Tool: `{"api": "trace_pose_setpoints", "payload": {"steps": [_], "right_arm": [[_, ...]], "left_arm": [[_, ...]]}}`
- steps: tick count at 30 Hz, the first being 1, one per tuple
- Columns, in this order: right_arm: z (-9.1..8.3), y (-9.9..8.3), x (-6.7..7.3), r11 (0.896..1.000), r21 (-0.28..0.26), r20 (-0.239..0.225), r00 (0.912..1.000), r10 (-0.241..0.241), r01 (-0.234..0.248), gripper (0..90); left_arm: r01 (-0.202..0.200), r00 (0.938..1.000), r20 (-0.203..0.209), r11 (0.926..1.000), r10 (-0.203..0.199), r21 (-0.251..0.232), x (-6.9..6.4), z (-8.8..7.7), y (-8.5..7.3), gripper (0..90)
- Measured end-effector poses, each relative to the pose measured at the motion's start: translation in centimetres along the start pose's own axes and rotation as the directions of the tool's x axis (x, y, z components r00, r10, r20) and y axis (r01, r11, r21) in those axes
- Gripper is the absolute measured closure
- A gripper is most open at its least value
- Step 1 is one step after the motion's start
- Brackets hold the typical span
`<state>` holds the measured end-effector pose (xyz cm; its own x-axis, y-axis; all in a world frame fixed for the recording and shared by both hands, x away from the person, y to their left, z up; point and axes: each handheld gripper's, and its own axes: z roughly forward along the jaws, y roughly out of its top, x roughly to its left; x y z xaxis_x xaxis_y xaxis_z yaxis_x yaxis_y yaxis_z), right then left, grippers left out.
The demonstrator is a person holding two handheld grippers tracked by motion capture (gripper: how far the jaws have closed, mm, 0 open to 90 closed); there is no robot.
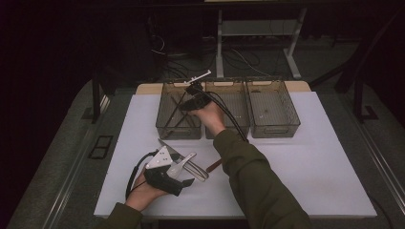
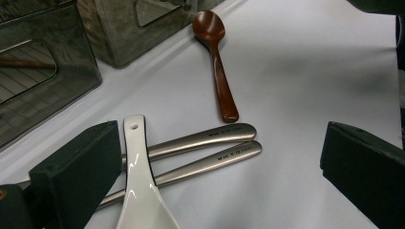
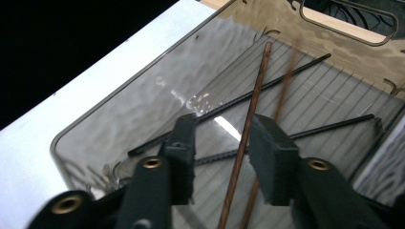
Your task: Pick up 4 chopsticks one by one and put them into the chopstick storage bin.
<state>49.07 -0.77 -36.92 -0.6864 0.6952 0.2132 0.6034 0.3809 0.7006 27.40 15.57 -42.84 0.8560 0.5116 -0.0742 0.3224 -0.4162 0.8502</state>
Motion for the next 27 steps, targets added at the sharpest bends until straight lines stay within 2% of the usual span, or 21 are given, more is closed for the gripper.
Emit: {"api": "trace_pose_setpoints", "payload": {"steps": [2, 7, 14, 18, 22, 27], "right_arm": [[-0.6, -0.3, -0.1, 1.0, -0.007, -0.008, 0.9999, -0.013, 0.013, 54.5], [-2.2, -1.2, -0.2, 0.997, -0.024, -0.036, 0.9961, -0.081, 0.08, 46.7], [-4.3, -2.4, -0.9, 0.993, -0.053, -0.072, 0.9911, -0.112, 0.108, 40.0], [-5.6, -3.1, -1.4, 0.993, -0.066, -0.09, 0.9902, -0.107, 0.101, 38.9], [-6.9, -3.7, -1.8, 0.989, -0.083, -0.095, 0.9871, -0.129, 0.121, 35.6], [-8.4, -4.6, -2.2, 0.986, -0.098, -0.105, 0.9842, -0.142, 0.132, 31.4]], "left_arm": [[-0.007, 1.0, -0.002, 1.0, 0.007, 0.001, 0.0, 0.0, 0.0, 0.0], [-0.01, 0.9999, -0.006, 0.9999, 0.01, 0.008, 0.1, 0.0, 0.0, 0.0], [-0.015, 0.9998, -0.012, 0.9998, 0.015, 0.011, 0.2, -0.1, 0.0, 0.0], [-0.007, 0.9999, -0.014, 1.0, 0.008, 0.005, 0.1, -0.1, 0.0, 0.0], [-0.011, 0.9998, -0.018, 0.9999, 0.012, 0.013, 0.3, -0.1, -0.1, 0.0], [0.004, 0.9999, -0.014, 1.0, -0.004, 0.004, 0.3, 0.0, -0.1, 0.0]]}}
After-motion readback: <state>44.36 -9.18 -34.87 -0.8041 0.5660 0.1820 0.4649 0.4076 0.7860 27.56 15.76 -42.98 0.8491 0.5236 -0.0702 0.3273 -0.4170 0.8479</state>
